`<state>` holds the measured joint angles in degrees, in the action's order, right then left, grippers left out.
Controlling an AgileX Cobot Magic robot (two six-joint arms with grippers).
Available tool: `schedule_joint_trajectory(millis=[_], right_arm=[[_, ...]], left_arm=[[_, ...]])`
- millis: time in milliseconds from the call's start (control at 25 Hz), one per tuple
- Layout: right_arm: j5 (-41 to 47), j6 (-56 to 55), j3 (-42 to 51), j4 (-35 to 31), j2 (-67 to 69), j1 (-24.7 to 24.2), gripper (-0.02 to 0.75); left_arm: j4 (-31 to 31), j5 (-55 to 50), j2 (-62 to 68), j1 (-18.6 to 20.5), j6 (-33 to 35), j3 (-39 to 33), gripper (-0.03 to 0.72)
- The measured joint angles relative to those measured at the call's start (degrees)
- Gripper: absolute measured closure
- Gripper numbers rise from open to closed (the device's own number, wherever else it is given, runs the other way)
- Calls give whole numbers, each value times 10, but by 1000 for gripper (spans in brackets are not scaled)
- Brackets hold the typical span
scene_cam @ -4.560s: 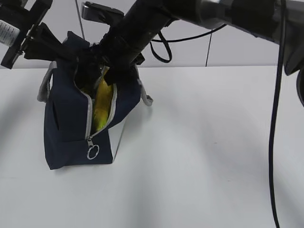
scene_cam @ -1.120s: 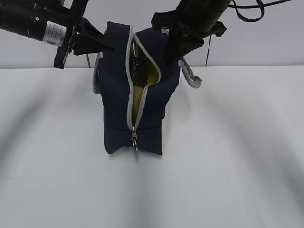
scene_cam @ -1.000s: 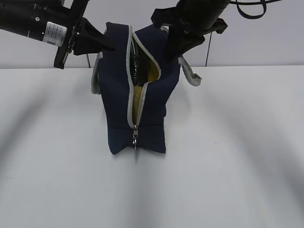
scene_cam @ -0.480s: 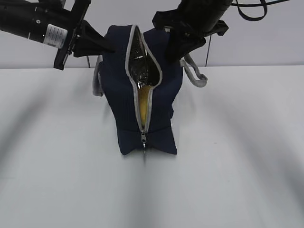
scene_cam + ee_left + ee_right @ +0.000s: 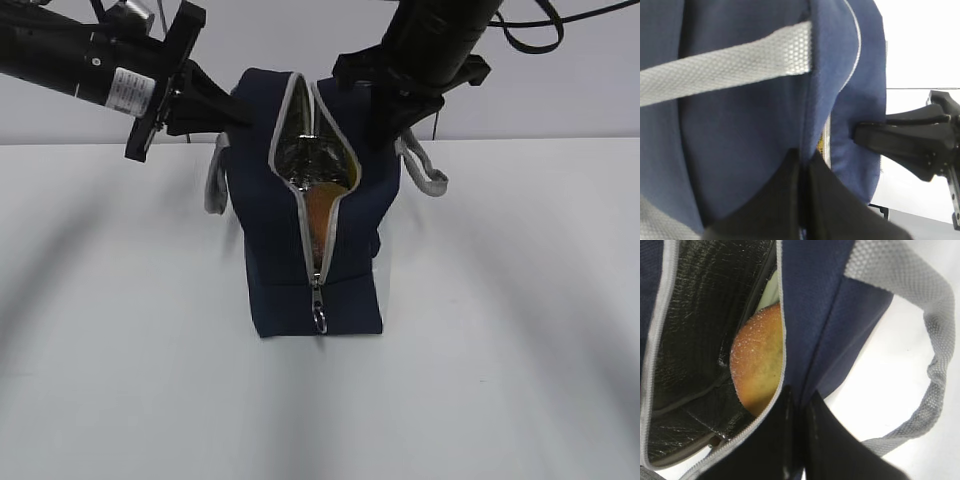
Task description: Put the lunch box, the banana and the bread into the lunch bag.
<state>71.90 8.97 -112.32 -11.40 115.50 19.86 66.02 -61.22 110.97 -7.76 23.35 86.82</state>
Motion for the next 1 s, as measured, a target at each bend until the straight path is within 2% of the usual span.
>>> schedule_joint_trajectory(millis=[320, 440, 520, 680, 760, 840, 1000], right_arm=[[-1, 0, 0, 0, 0, 0, 741], [-1, 0, 0, 0, 0, 0, 704], [-1, 0, 0, 0, 0, 0, 620], [-2, 0, 0, 3, 0, 0, 362], [-2, 0, 0, 18, -6, 0, 269], [-2, 0, 0, 38, -17, 0, 222], [-2, 0, 0, 54, -57, 0, 200]], left_arm=[[-21, 2, 0, -2, 0, 0, 688], [-23, -1, 0, -2, 0, 0, 652], [-25, -10, 0, 2, 0, 0, 585], [-28, -33, 0, 15, 0, 0, 394], [-31, -40, -3, 23, 0, 0, 322], [-37, -43, -13, 32, 0, 0, 288], [-64, -53, -58, 45, -4, 6, 273]])
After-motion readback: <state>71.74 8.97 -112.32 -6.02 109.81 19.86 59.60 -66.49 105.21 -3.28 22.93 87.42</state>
